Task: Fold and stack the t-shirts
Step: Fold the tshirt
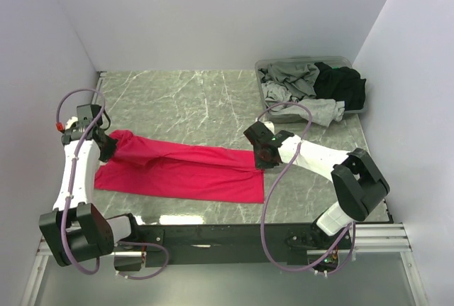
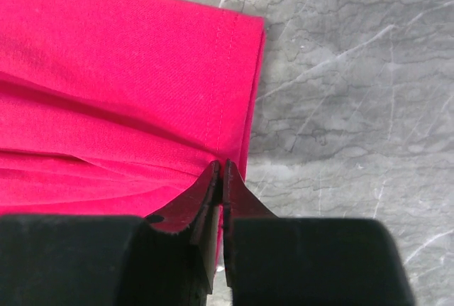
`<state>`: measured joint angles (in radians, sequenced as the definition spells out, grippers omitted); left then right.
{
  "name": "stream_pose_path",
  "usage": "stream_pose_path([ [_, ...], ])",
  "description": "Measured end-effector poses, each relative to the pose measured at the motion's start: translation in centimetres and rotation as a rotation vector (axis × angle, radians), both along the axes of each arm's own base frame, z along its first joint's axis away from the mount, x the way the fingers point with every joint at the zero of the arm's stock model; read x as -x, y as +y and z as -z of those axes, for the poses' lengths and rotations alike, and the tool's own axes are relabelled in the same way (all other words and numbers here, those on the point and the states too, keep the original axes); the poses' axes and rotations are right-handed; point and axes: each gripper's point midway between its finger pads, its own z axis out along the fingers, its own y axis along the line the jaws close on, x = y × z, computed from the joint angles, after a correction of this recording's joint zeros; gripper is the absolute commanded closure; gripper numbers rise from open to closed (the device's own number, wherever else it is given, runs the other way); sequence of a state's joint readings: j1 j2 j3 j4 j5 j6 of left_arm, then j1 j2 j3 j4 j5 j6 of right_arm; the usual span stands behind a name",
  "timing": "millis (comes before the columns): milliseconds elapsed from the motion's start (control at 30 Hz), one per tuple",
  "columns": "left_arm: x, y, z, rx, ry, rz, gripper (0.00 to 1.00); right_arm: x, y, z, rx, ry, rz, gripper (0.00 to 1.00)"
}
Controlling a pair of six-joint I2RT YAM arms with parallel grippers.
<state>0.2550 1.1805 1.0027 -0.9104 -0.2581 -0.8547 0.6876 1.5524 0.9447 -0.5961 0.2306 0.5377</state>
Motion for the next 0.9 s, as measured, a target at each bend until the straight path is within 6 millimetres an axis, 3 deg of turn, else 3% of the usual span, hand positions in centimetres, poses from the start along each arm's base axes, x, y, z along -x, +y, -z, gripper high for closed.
stream_pose_path([
  [33,0.0,-0.1,0.2,0.005,0.001,0.004,0.99,0.0,0.0,-0.1,0.002,-0.001,0.002,0.78],
  [200,-1.2,-0.3,1.1,0.028,0.003,0.046,0.99,-1.0,0.2,-2.0,0.011,-0.031,-0.003,0.67],
  [367,-2.4,-0.2,3.0,0.065,0.051,0.085,0.99,-3.7,2.2,-6.1,-0.048,-0.131,-0.028,0.64],
  [500,-3.1,-0.1,3.9,0.108,0.048,0.099,1.0,-4.3,4.3,-7.1,-0.123,-0.15,-0.086,0.67],
  [600,-3.9,-0.1,4.5,0.127,0.037,0.115,0.99,-3.9,5.8,-6.0,-0.16,-0.107,-0.137,0.69],
  [700,-4.7,-0.2,5.7,0.147,0.042,0.136,0.99,-3.4,6.8,-3.4,-0.157,-0.034,-0.172,0.71],
  [800,-5.0,-0.4,7.3,0.166,0.066,0.157,1.0,-2.7,6.8,0.0,-0.119,0.058,-0.192,0.72],
  [900,-5.3,-0.4,8.8,0.183,0.094,0.172,0.99,-2.1,6.6,1.9,-0.095,0.112,-0.196,0.72],
])
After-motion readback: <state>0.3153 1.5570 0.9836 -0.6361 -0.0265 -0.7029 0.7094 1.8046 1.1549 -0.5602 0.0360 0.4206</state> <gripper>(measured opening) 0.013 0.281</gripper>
